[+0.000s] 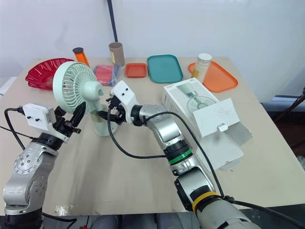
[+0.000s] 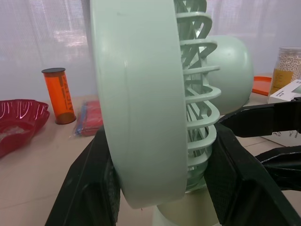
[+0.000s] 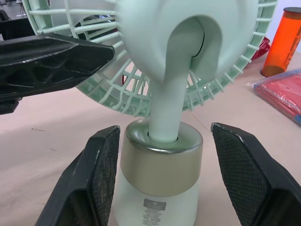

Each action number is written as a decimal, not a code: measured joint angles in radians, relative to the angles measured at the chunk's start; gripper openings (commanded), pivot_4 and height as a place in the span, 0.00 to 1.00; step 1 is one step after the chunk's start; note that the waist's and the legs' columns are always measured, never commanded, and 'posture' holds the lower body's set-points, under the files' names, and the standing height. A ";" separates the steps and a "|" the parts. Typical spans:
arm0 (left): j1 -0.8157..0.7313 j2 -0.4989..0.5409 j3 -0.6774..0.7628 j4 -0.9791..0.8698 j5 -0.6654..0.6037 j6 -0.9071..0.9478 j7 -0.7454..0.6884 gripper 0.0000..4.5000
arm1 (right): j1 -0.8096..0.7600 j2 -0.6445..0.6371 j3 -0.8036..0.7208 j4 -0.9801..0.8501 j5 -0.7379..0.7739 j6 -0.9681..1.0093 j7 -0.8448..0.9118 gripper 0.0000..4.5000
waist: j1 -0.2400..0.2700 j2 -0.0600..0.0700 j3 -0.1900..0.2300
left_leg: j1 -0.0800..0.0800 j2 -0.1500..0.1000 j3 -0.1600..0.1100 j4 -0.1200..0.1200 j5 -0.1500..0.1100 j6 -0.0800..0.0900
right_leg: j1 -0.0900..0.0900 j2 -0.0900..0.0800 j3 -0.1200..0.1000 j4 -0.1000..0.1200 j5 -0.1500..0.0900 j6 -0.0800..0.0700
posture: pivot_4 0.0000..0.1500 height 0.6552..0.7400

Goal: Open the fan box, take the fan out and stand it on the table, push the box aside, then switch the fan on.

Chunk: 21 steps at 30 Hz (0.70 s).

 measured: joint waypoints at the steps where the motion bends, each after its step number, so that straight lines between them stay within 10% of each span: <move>1: -0.001 -0.003 -0.003 0.000 0.000 0.000 0.003 0.42 | -0.004 0.002 0.000 0.006 0.000 -0.002 -0.001 0.70 | 0.000 0.000 0.000 | 0.000 0.000 0.000 0.000 0.000 0.000 | 0.000 0.000 0.000 0.000 0.000 0.000 | 1.00 1.00; 21: -0.005 -0.014 -0.041 -0.016 0.005 0.000 0.024 0.42 | -0.029 0.018 -0.011 0.065 -0.015 -0.033 -0.022 0.53 | 0.000 0.000 0.000 | 0.000 0.000 0.000 0.000 0.000 0.000 | 0.000 0.000 0.000 0.000 0.000 0.000 | 1.00 1.00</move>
